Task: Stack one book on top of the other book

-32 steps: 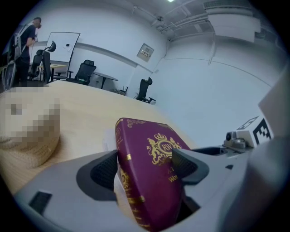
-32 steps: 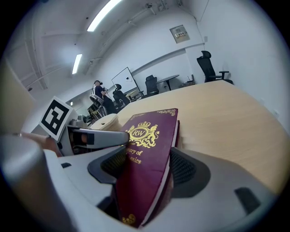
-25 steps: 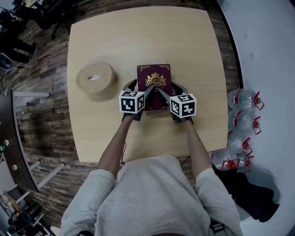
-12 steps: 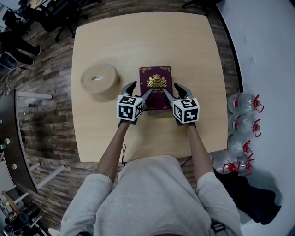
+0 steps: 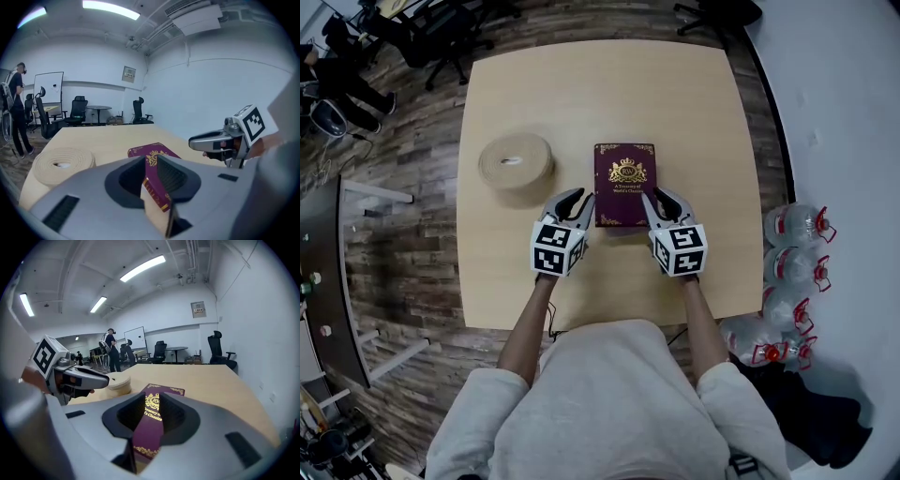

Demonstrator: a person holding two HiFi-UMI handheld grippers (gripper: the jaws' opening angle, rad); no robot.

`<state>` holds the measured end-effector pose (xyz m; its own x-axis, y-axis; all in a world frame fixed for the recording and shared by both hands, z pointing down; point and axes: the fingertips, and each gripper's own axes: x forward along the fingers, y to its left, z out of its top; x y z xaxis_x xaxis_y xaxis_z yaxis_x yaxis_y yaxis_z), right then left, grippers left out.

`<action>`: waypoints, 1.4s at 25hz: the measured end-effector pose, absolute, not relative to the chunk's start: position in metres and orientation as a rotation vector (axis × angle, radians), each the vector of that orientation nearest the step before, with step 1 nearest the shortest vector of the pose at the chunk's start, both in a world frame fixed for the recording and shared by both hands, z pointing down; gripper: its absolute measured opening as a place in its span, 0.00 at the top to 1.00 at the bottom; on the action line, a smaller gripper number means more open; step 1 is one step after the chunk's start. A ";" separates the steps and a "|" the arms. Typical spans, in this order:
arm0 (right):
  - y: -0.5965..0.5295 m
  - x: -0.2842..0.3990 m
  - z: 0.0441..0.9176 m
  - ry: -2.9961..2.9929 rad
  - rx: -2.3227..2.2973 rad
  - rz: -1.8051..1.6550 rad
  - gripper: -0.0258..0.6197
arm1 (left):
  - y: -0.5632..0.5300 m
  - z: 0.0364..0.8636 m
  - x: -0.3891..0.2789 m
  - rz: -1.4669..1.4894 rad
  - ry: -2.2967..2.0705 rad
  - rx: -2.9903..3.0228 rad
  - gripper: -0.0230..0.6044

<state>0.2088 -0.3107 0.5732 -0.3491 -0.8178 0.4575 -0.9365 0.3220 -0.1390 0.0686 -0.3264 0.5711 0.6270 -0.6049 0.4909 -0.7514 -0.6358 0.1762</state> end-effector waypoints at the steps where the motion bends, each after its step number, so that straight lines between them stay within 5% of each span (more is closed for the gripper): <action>1: -0.307 0.207 0.569 -2.298 1.578 0.541 0.82 | -0.323 0.568 0.064 0.547 -1.101 2.491 0.84; 8: -0.282 0.195 0.540 -2.323 1.587 0.419 0.95 | -0.295 0.541 0.030 0.497 -1.189 2.533 0.95; 19: -0.244 0.186 0.503 -2.365 1.592 0.287 0.96 | -0.261 0.526 -0.026 0.400 -1.304 2.468 0.95; 35: -0.232 0.187 0.497 -2.355 1.611 0.252 0.96 | -0.255 0.513 -0.022 0.399 -1.307 2.509 0.95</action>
<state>0.1872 -0.2325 0.4972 -0.3411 -0.8831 0.3222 -0.9312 0.3642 0.0124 -0.0220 -0.2546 0.5128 0.5517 -0.7479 0.3691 -0.8265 -0.5498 0.1214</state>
